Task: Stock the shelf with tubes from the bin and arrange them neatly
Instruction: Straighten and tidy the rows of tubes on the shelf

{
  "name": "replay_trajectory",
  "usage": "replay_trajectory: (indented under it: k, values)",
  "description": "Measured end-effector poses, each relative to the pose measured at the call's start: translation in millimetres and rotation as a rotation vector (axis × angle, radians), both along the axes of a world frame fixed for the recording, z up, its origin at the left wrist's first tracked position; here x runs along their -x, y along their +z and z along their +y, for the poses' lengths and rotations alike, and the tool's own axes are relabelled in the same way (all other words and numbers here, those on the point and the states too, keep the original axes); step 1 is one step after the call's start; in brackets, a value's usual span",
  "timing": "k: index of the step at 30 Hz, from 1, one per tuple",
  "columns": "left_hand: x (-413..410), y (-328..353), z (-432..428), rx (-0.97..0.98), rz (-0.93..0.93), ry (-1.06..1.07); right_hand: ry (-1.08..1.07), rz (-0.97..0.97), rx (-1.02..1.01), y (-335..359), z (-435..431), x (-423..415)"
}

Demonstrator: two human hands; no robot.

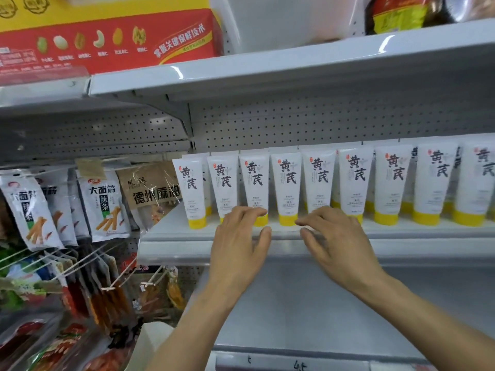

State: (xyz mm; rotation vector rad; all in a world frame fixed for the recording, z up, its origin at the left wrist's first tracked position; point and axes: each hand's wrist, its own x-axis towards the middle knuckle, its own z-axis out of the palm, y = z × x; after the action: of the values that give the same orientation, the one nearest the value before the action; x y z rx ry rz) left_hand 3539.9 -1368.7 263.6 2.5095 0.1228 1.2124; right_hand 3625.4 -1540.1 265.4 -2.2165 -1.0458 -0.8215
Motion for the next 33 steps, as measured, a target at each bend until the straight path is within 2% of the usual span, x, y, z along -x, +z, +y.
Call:
replay_trajectory:
  k: [4, 8, 12, 14, 18, 23, 33]
  values:
    - [-13.4, -3.5, -26.0, 0.036, 0.048, -0.088, -0.005, 0.037, -0.045, -2.1, -40.4, -19.2]
    - [-27.3, 21.2, -40.1, 0.024, -0.016, -0.087, -0.015, -0.039, -0.058, 15.9, -56.6, -30.9]
    - [-35.7, 73.7, -35.9, -0.109, -0.127, -0.015, -0.029, -0.182, -0.063, 64.2, -61.3, -44.7]
    - [-38.8, 101.8, -28.3, -0.192, -0.089, 0.049, -0.029, -0.203, -0.010, 94.2, -62.4, -52.1]
    - [-46.3, 139.7, -21.6, -0.241, 0.098, 0.089, -0.047, -0.061, 0.136, 144.3, -67.2, -68.7]
    - [-65.4, 155.3, -35.1, -0.233, 0.203, -0.011, 0.012, 0.138, 0.308, 163.9, -71.4, -88.6]
    - [-98.6, 155.4, -56.4, -0.276, 0.299, 0.007, 0.067, 0.163, 0.314, 157.1, -64.4, -101.1]
